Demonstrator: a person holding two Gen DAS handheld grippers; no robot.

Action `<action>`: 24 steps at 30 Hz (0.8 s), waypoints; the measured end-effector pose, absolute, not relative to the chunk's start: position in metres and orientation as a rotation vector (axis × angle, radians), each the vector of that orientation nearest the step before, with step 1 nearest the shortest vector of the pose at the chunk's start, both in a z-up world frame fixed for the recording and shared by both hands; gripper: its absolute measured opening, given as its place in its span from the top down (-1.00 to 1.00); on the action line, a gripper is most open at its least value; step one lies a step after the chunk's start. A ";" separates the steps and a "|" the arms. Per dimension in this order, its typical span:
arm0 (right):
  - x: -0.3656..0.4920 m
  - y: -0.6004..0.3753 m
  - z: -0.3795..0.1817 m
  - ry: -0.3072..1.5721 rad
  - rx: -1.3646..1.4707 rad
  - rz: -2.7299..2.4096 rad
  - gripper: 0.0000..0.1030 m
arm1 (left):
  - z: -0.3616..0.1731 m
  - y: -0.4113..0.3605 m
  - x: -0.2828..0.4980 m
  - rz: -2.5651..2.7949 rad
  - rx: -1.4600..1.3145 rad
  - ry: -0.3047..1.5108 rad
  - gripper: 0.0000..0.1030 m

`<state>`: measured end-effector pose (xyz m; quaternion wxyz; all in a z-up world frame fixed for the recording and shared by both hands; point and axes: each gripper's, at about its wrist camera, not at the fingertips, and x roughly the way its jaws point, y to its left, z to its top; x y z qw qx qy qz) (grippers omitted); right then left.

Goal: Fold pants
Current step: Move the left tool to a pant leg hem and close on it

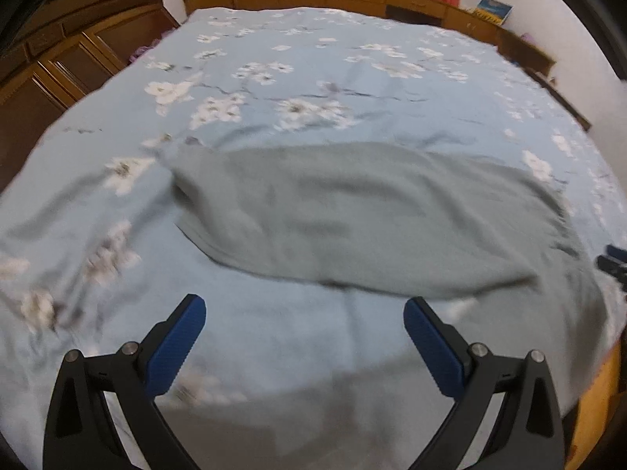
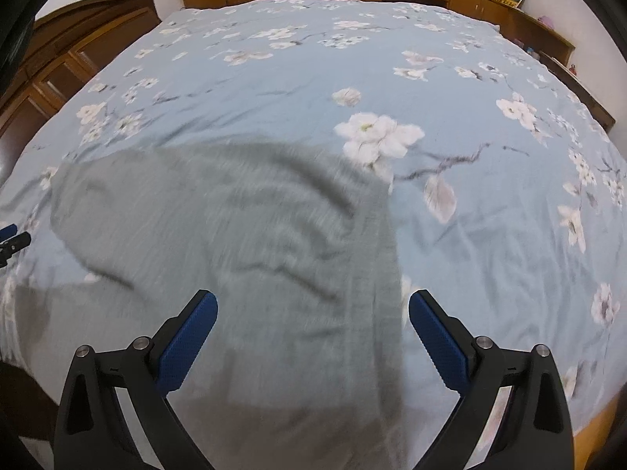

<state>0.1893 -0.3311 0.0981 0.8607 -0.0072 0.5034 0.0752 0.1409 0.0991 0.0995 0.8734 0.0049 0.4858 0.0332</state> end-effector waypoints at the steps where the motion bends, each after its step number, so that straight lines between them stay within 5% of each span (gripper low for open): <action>1: 0.196 -0.333 0.098 1.059 -0.010 0.159 -0.95 | 0.099 0.105 0.149 0.084 0.022 1.019 -0.99; 24: 0.344 -0.299 0.045 1.131 -0.167 0.228 -0.84 | 0.059 0.216 0.313 0.330 -0.076 1.078 -0.99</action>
